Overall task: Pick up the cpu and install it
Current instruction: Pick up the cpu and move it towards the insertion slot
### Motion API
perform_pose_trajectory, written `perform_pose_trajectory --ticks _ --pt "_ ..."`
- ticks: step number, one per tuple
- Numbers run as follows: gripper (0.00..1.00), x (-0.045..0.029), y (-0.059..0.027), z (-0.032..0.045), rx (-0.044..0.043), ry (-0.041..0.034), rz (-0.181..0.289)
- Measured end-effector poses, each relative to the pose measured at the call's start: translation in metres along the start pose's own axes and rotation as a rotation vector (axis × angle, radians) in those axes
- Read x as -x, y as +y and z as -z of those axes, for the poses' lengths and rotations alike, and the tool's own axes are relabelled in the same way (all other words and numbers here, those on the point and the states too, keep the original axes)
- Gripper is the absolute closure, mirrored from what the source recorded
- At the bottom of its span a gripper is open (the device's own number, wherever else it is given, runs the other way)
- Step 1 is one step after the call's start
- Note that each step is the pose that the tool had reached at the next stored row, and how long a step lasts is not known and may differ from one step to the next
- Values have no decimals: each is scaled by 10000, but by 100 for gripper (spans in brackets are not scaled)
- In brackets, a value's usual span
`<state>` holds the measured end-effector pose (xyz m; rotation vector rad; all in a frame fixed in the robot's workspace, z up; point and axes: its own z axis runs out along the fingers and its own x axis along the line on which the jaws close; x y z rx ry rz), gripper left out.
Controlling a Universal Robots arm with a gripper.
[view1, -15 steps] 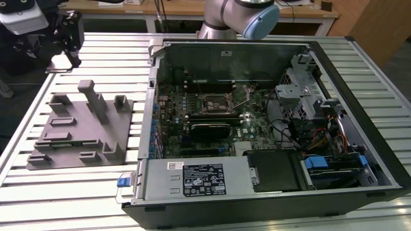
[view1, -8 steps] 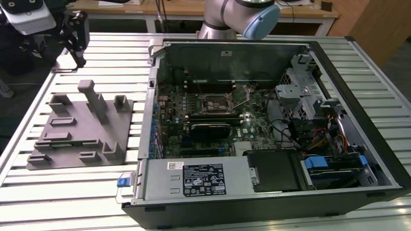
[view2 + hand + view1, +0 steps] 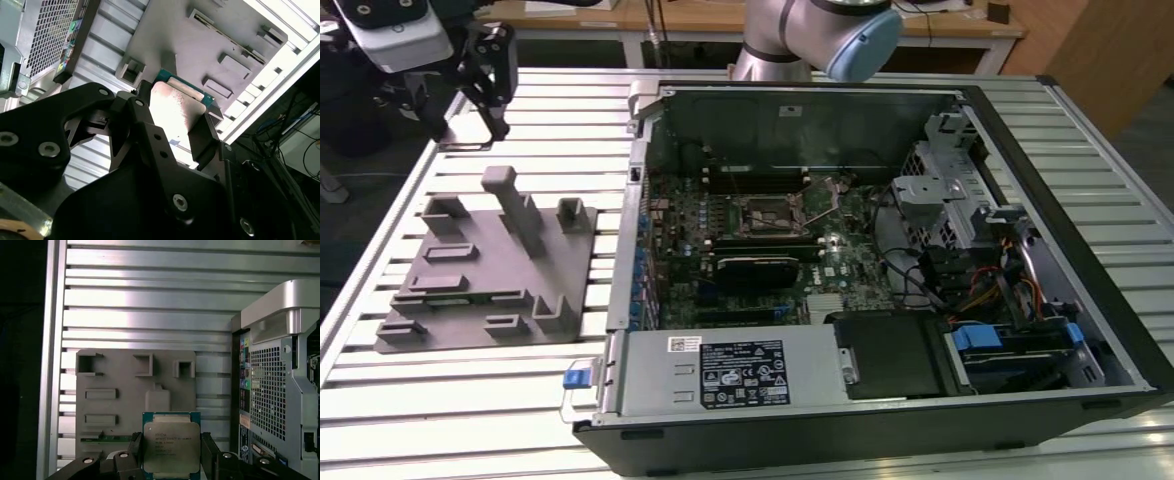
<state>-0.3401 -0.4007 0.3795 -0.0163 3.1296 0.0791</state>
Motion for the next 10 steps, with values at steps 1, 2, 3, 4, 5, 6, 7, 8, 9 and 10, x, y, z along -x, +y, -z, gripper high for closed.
perform_pose_trajectory --ticks 1,2,3,4,5,6,7,8,9,10 --pt "46 12 0 -1 0 -1 0" --pt "46 24 0 -1 1 -1 0" --pt "46 36 0 -1 0 0 0" --pt "46 48 0 -1 0 -1 0" --pt "46 60 0 -1 0 0 0" --pt "46 72 0 -1 0 0 0" --pt "46 84 -1 -1 0 0 0" --pt "46 95 -1 -1 0 0 0" --pt "46 107 -1 -1 0 0 0" --pt "46 118 -1 -1 0 0 0"
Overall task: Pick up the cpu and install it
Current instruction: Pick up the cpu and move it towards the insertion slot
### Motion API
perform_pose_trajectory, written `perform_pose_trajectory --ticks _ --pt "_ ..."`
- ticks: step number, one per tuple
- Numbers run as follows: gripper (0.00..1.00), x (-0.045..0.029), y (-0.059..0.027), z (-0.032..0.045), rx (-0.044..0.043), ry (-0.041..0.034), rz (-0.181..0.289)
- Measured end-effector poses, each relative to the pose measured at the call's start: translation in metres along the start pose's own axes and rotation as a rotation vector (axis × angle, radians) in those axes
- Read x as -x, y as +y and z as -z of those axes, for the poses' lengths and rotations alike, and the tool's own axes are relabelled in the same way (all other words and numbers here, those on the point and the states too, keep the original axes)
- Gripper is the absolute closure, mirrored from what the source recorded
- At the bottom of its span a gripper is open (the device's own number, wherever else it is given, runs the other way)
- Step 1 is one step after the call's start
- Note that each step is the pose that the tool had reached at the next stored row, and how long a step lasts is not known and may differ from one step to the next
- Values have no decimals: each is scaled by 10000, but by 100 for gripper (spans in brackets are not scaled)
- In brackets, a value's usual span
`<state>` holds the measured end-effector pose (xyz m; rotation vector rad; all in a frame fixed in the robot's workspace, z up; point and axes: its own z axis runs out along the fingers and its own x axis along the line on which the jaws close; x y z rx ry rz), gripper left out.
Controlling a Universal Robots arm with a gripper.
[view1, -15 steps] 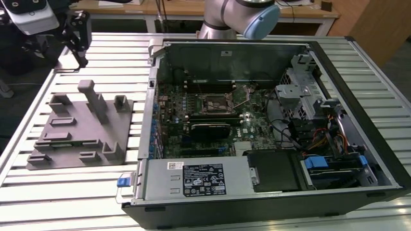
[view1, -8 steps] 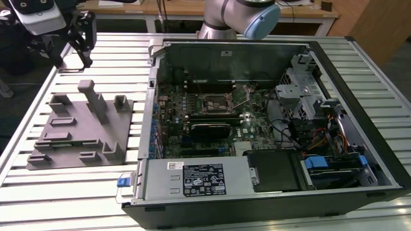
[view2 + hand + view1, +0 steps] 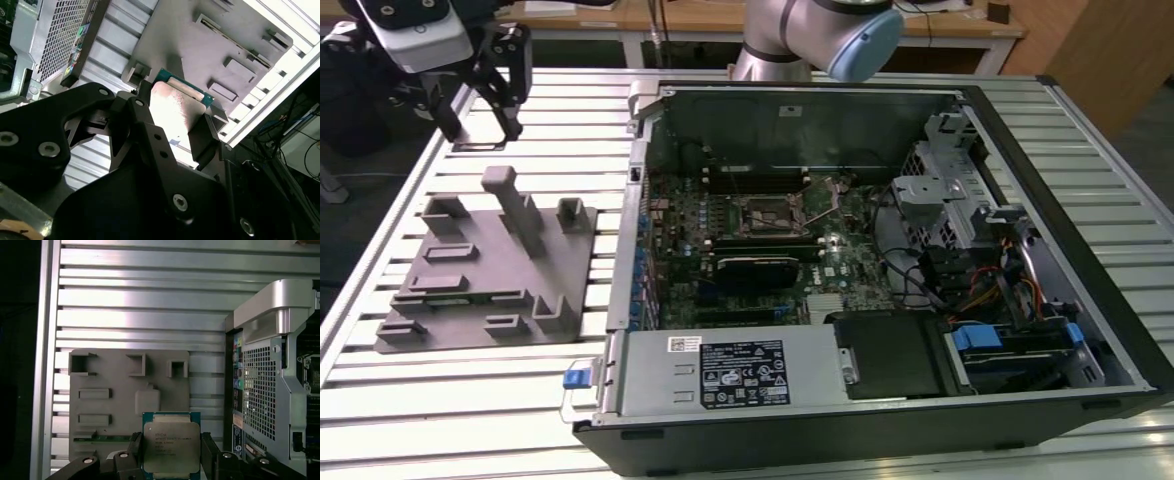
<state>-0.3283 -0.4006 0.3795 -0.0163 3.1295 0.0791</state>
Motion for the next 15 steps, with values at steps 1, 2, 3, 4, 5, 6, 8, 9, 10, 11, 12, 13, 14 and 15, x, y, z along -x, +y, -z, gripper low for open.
perform_pose_trajectory --ticks 1,2,3,4,5,6,8,9,10,11,12,13,14,15 --pt "46 11 0 0 0 -1 0" --pt "46 23 0 -1 0 -1 0" --pt "46 35 0 0 0 0 0" --pt "46 47 0 0 0 0 0" --pt "46 59 -1 -1 0 0 0" --pt "46 72 -1 -1 0 0 0" --pt "46 99 -1 -1 0 0 0" --pt "46 111 -1 -1 0 0 0" --pt "46 124 -1 -1 0 0 0" --pt "46 136 -1 -2 0 -1 -1" --pt "46 149 -1 -2 0 0 0" --pt "46 162 -2 -1 0 0 -1" --pt "46 175 -2 -2 -1 0 0" --pt "46 190 -2 -2 0 0 0"
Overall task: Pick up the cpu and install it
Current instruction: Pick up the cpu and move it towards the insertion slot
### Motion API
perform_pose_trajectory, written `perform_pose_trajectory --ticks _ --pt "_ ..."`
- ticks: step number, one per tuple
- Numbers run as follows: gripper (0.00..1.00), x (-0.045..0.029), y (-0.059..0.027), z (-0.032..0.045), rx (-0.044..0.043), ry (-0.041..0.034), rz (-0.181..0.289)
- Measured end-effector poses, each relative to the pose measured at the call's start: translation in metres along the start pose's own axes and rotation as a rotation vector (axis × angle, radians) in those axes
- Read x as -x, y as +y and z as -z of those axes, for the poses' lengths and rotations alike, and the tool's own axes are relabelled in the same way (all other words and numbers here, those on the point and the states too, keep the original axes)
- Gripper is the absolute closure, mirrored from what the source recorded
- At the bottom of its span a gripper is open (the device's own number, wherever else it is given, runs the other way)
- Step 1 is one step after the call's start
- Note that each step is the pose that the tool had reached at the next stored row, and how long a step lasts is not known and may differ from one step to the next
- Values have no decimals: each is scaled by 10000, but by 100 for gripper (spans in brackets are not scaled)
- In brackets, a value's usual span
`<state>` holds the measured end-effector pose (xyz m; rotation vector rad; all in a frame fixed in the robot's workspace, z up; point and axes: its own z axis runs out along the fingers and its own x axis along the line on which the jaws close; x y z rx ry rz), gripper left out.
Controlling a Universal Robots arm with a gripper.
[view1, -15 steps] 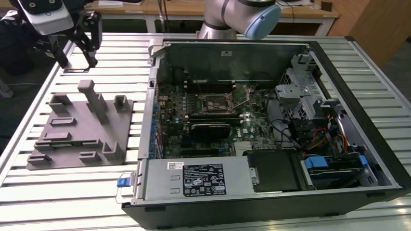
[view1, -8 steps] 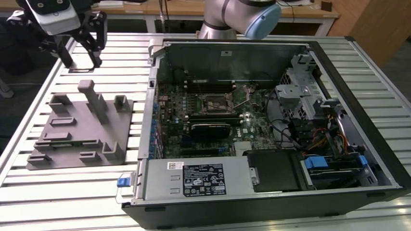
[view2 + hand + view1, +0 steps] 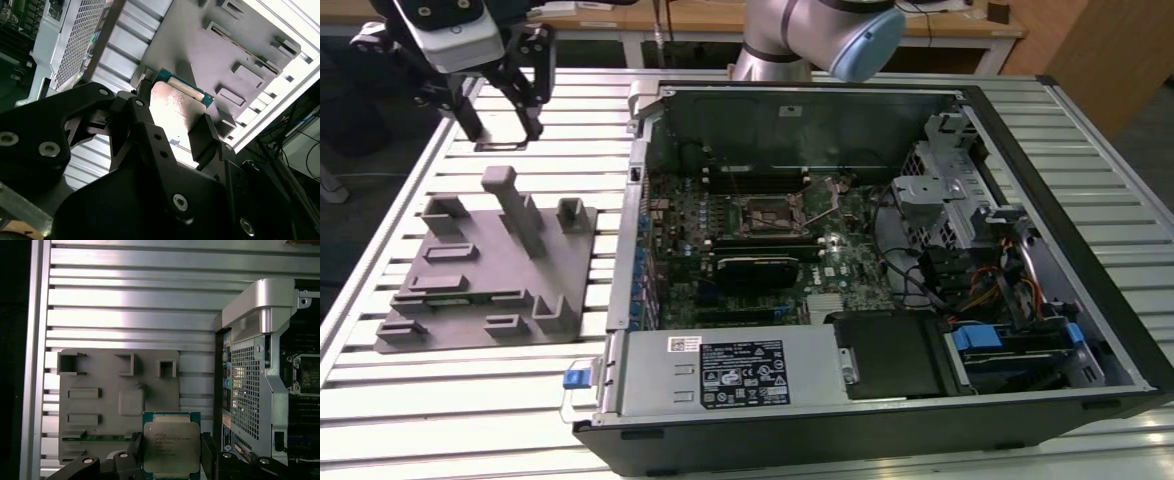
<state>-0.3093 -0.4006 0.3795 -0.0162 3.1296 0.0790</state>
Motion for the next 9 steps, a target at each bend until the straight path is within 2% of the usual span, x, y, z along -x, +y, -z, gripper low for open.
perform_pose_trajectory --ticks 9 --pt "46 114 -1 -2 0 0 0"
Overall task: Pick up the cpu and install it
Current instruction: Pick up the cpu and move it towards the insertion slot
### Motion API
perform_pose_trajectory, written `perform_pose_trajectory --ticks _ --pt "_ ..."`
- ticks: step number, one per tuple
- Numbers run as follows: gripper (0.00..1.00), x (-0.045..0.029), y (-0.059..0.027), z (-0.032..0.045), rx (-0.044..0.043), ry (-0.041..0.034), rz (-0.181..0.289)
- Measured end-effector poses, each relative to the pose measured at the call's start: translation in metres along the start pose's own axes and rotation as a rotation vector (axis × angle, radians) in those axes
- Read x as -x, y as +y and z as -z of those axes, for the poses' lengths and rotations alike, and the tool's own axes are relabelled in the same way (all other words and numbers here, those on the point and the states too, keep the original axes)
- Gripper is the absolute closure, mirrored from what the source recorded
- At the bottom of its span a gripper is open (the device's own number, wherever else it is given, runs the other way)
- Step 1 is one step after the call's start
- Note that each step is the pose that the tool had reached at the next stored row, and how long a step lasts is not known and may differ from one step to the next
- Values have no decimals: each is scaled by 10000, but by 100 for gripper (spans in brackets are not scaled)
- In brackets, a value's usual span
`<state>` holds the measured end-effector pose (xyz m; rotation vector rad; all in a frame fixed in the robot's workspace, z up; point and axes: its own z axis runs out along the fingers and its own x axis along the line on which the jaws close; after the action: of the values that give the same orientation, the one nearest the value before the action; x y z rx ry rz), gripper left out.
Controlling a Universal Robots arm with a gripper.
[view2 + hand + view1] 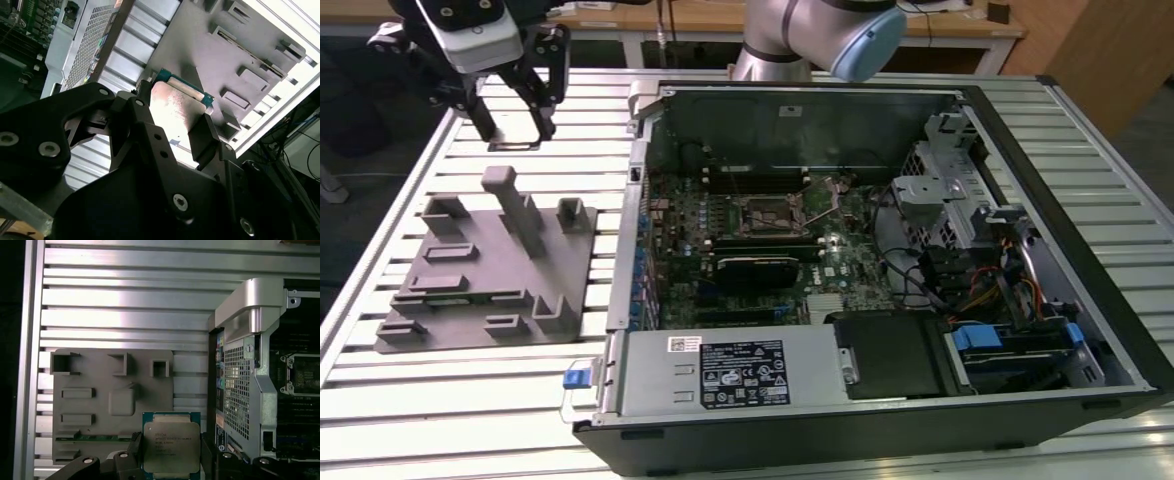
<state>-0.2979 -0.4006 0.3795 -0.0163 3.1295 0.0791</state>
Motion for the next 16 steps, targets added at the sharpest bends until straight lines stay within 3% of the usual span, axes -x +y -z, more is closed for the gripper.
perform_pose_trajectory --ticks 16 --pt "46 224 -2 -3 0 0 0"
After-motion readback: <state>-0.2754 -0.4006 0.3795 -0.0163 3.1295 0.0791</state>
